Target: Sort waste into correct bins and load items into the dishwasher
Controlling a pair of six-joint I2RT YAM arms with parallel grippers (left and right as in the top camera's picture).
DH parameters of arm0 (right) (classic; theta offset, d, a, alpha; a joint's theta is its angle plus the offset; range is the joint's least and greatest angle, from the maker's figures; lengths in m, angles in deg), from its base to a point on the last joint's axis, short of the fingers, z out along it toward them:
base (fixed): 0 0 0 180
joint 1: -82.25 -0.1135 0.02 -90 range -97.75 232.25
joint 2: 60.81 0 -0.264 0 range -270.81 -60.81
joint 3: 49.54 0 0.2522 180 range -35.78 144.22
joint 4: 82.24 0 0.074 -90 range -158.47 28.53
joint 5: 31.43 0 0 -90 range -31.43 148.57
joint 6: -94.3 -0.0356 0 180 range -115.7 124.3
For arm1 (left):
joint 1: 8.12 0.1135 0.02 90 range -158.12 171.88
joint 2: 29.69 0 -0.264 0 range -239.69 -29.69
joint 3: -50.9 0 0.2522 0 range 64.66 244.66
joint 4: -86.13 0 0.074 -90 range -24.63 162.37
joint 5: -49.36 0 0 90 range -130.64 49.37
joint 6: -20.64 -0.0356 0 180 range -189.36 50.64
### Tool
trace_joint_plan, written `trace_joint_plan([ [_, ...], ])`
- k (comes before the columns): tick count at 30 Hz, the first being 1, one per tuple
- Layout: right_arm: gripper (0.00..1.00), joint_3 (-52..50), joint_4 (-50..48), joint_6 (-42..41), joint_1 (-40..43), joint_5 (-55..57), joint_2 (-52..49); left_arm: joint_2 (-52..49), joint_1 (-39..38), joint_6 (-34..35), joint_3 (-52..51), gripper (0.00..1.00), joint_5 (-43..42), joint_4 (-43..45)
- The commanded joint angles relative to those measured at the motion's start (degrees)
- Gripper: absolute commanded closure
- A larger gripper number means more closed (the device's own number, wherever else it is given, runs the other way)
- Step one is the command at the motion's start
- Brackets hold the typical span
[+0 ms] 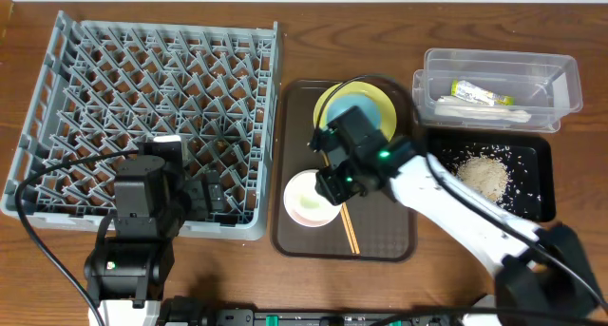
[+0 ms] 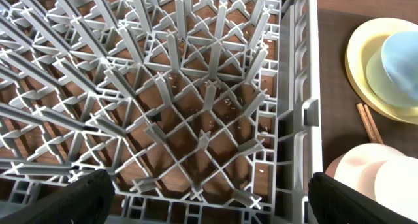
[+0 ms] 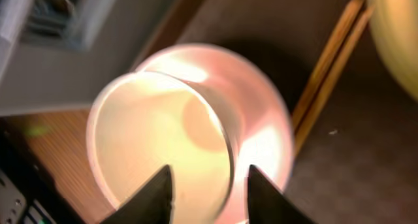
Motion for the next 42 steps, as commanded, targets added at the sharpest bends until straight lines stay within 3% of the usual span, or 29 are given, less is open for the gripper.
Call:
trace_joint_plan([
  [1,0.77,-0.07,0.0,-4.31,-0.66,1.03,-3.34,0.04,0.31,0.52,1.18,0.02,-0.09,0.11],
  [5,0.99,0.09,-0.44,-5.22,0.24,2.89,-3.43,0.04,0.31,0.52,1.18,0.02,-0.09,0.13],
  [13,0.99,7.82,2.64,-5.14,6.51,2.21,2.23,0.04,0.31,0.52,1.18,0.02,-3.08,0.96],
  [17,0.99,11.91,2.6,-4.35,11.85,-1.81,6.58,-0.44,0.31,0.87,1.18,0.02,-14.14,5.07],
  [21,0.99,12.2,-0.24,-7.72,17.31,-5.88,8.39,-3.85,0.17,5.95,1.18,0.02,-26.64,11.82],
  [30,0.99,12.09,-6.84,-8.68,20.72,-31.43,7.65,-15.5,0.17,9.46,1.18,0.02,-59.95,33.83],
  [35,0.99,12.09,-10.47,-11.34,20.37,-43.25,7.65,-18.88,0.17,13.7,1.18,0.02,-67.98,43.98],
  [42,0.99,12.09,-12.24,-14.01,18.97,-50.14,7.65,-19.06,0.09,15.52,1.18,0.02,-75.95,52.72],
])
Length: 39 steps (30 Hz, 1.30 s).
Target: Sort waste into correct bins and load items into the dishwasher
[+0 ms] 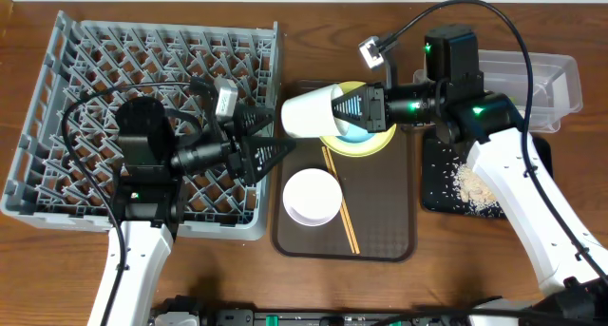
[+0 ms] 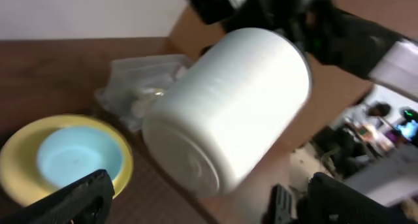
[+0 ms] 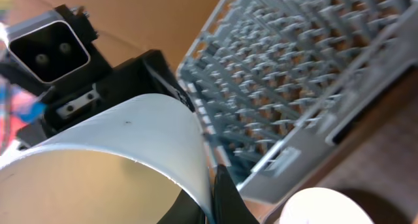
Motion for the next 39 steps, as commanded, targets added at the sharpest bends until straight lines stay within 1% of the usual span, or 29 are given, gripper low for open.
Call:
trace_joint_plan([
  [1,0.99,0.07,-0.42,-2.03,-1.6,-7.45,0.02,0.07,0.09,1.81,0.98,0.02,-7.56,3.34],
  [13,0.99,0.07,-3.78,-5.62,-5.64,-8.98,0.02,0.07,0.07,3.52,0.98,0.02,-7.85,5.68],
  [17,0.99,0.07,-3.96,-5.66,-5.86,-9.01,0.02,0.11,0.07,4.79,0.98,0.02,-9.2,8.83],
  [23,0.99,0.07,-4.02,-6.91,-5.86,-9.49,0.02,0.11,-0.92,4.76,0.98,0.01,-9.22,9.09],
  [28,0.99,0.07,-4.2,-6.93,-5.86,-9.64,0.02,0.11,-3.65,4.76,0.98,0.01,-9.16,11.78],
  [35,0.99,0.07,-4.24,-6.91,-6.4,-9.79,0.02,0.11,-3.78,4.76,0.98,0.01,-8.98,13.73],
  [39,0.99,0.07,-4.22,-6.91,-6.45,-9.84,0.02,0.11,-3.78,4.74,0.98,0.12,-8.98,13.75],
])
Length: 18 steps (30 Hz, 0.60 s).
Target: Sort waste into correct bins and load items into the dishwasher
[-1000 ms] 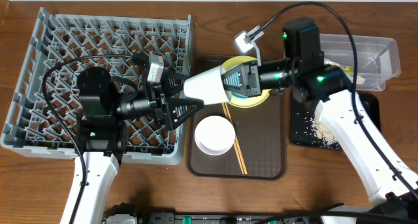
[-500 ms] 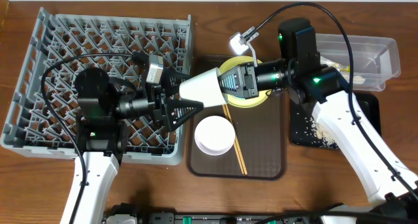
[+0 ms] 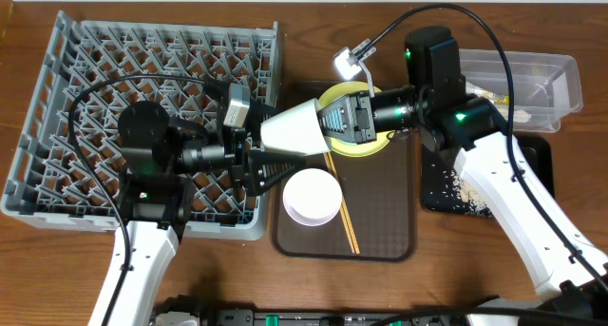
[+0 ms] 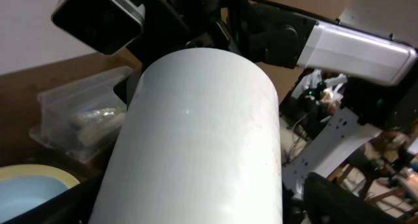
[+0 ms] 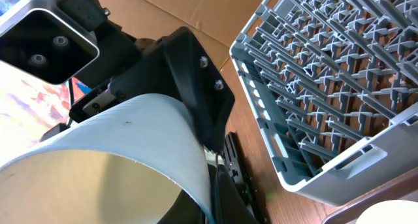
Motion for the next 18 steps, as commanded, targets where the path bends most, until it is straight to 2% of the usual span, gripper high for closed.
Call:
trace_joint_plan([
  [1,0.99,0.07,-0.13,-0.59,-1.64,-1.51,0.02,0.11,-0.13,0.37,0.96,0.12,-0.79,0.35],
  [18,0.99,0.07,-0.11,-0.59,-2.12,-1.51,0.02,0.11,-0.13,0.37,0.96,0.28,-0.79,1.2],
])
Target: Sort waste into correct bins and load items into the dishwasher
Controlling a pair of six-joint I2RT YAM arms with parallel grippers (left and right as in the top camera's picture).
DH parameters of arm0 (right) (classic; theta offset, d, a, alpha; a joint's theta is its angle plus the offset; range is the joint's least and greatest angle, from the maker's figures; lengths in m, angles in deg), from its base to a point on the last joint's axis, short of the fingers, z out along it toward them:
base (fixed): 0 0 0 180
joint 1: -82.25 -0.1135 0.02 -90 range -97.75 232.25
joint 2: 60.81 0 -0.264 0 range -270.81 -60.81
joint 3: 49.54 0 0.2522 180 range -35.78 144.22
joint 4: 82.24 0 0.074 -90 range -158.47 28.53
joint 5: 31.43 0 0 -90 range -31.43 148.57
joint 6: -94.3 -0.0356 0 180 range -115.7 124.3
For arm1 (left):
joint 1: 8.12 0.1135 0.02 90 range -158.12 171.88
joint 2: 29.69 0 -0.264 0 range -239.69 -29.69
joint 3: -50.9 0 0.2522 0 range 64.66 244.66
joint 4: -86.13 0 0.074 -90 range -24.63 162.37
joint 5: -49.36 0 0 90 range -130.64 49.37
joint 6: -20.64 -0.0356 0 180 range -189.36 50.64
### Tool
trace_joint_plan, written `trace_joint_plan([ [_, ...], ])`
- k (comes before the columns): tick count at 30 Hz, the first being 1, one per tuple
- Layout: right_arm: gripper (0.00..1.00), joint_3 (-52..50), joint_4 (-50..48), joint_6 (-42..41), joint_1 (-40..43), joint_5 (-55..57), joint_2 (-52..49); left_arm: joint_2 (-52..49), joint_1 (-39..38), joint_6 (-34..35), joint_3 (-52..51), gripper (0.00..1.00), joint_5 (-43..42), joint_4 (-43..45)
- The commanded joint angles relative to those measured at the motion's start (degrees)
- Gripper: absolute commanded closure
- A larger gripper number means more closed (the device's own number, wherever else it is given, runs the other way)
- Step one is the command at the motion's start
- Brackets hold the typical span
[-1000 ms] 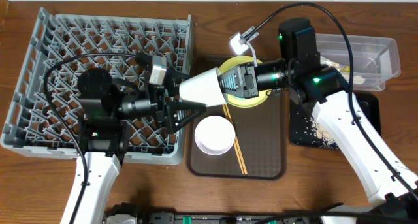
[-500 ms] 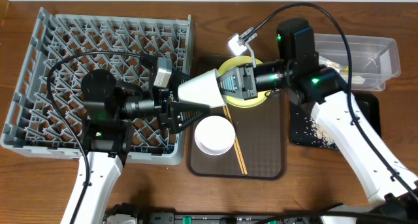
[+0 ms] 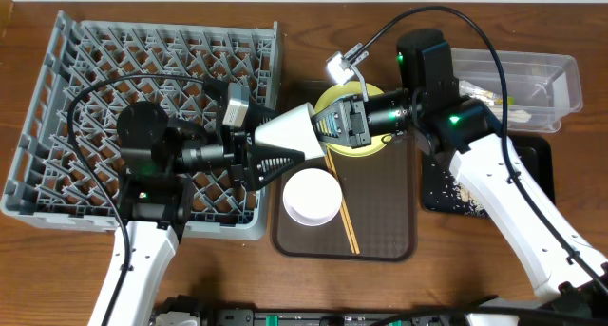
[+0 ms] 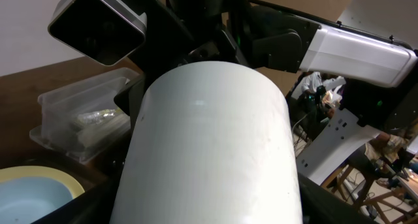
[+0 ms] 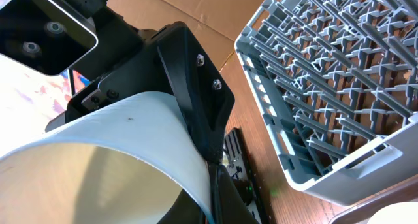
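Observation:
A white cup [image 3: 290, 131] hangs on its side over the gap between the grey dish rack [image 3: 161, 24] and the brown tray [image 3: 380, 231]. My right gripper [image 3: 328, 124] is shut on its rim, one finger inside, as the right wrist view shows [image 5: 212, 178]. My left gripper [image 3: 271, 143] stands open with its jaws on either side of the cup's base end. In the left wrist view the cup [image 4: 209, 145] fills the whole span between the jaws.
On the brown tray lie a white bowl [image 3: 312, 195], chopsticks [image 3: 344, 217] and a yellow plate [image 3: 369, 147] holding a blue bowl. A clear container [image 3: 532, 74] and a black tray [image 3: 532, 160] with spilled rice are at the right.
The cup's base end now sits deeper between my left jaws. The right gripper has shifted slightly left with the cup and still grips its rim.
My right gripper was around the white cup standing in the white bowl on the tray, while the left gripper hung over the rack. Then the right held the cup sideways above the tray, facing the open left gripper. The cup has since come between the left jaws.

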Motion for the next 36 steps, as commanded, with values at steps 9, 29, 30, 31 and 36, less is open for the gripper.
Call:
trace_joint_plan([
  [9,0.73,0.07,-0.09,-0.37,0.74,-1.53,0.04,0.09,0.11,-0.37,0.96,0.31,-0.72,0.31],
  [29,0.64,0.07,25.68,15.26,10.47,37.68,0.07,2.01,9.55,-9.05,3.45,0.51,50.88,-41.9],
  [30,0.64,0.09,26.97,16.13,10.47,39.34,0.07,2.49,9.55,-9.79,4.74,0.51,54.05,-44.87],
  [31,0.64,0.09,27.96,16.92,10.47,40.35,0.07,2.8,9.55,-10.58,6.16,0.51,57.33,-47.89],
  [36,0.65,0.07,31.63,19.41,10.47,44.96,0.07,2.8,9.55,-11.61,14.19,0.51,74.27,-62.93],
])
